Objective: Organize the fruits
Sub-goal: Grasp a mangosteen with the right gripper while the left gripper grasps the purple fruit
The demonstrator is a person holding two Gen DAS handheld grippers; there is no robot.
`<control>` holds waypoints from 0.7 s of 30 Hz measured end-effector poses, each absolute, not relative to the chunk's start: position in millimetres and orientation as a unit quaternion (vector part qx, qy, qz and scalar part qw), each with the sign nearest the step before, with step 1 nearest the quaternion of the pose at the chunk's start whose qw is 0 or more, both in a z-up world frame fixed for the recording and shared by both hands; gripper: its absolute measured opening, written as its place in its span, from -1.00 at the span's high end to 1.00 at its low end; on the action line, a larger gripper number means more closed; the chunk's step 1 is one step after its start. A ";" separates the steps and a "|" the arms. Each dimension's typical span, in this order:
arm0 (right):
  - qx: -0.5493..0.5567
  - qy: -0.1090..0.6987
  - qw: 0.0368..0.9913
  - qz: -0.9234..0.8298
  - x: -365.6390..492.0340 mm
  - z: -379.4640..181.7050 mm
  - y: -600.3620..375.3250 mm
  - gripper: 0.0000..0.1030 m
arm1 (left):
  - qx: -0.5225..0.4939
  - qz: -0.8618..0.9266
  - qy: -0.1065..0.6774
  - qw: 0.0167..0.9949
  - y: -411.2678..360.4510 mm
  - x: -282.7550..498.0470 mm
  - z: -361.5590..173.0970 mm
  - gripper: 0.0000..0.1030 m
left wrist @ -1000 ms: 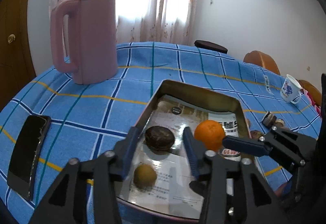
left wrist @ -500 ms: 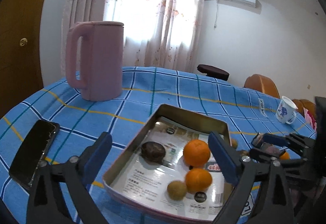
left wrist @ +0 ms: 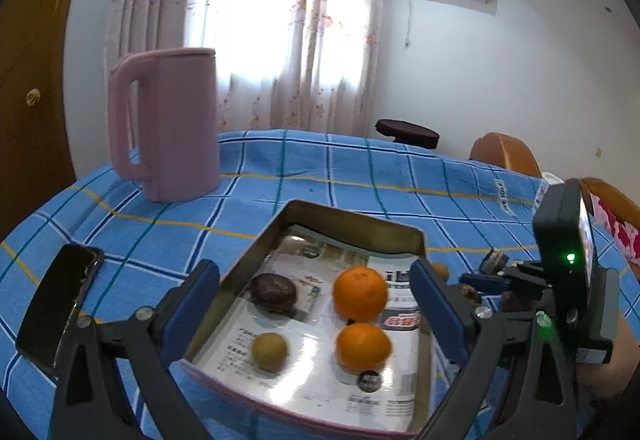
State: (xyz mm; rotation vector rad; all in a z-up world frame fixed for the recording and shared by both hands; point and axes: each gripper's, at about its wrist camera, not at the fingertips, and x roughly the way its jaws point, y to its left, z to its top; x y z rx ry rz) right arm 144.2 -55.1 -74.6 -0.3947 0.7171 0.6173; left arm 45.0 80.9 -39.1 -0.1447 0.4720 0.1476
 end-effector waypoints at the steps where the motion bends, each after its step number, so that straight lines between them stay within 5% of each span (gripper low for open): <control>1: -0.183 0.331 0.878 0.293 138.5 -69.0 -60.3 0.25 | -0.068 0.070 0.232 0.968 77.2 45.9 -37.7 -0.90; 21: -0.014 0.274 0.949 0.155 132.4 -44.8 -227.1 0.25 | 0.021 -0.088 0.301 0.949 -72.0 97.1 -52.7 -0.90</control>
